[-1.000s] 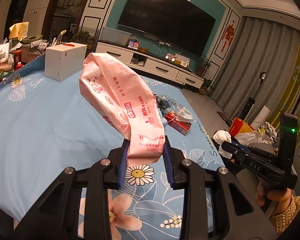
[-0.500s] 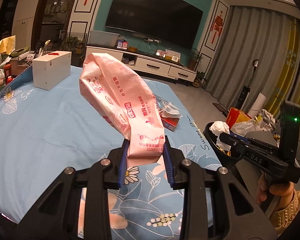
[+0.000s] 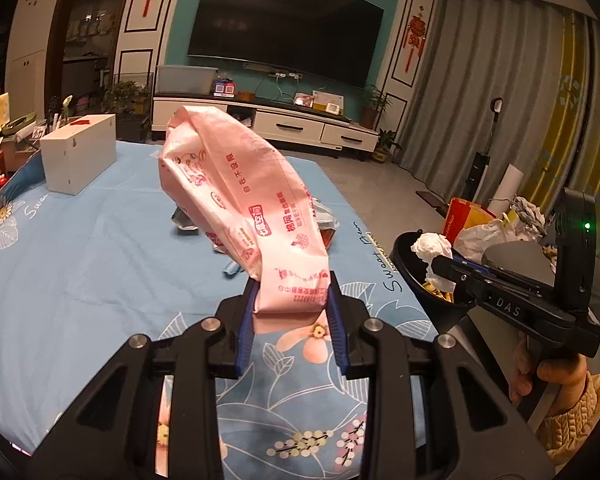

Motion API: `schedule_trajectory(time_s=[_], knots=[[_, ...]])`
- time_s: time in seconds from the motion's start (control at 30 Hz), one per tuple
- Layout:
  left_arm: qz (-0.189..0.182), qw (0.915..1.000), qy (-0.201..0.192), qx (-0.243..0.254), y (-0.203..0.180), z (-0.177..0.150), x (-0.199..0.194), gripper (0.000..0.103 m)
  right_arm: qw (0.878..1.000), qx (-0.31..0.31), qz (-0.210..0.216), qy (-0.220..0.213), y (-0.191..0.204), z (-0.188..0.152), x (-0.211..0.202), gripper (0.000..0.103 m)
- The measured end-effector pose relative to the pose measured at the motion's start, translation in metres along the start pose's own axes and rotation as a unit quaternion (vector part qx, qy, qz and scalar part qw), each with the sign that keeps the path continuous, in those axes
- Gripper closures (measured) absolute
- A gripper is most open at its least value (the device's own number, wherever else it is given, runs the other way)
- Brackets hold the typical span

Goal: Collect trash
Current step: 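Lift the tissue pack and white tissue and carry them over the bin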

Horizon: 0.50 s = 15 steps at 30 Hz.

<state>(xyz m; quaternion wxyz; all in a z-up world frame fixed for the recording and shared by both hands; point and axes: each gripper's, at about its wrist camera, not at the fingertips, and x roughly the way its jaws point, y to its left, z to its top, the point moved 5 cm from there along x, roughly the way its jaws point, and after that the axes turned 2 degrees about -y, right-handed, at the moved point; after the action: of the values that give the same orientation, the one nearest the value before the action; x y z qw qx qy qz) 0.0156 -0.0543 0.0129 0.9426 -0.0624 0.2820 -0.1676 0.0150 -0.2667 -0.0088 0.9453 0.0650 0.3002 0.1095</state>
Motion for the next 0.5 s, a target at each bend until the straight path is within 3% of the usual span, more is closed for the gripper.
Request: schedule_trajectory(time_s=[0.5], knots=[[-0.016,0.999,0.026,0.031,-0.013,0.004,0.032,0.07,0.999,0.038,-0.011,-0.002,-0.03,-0.003,0.003,0.085]])
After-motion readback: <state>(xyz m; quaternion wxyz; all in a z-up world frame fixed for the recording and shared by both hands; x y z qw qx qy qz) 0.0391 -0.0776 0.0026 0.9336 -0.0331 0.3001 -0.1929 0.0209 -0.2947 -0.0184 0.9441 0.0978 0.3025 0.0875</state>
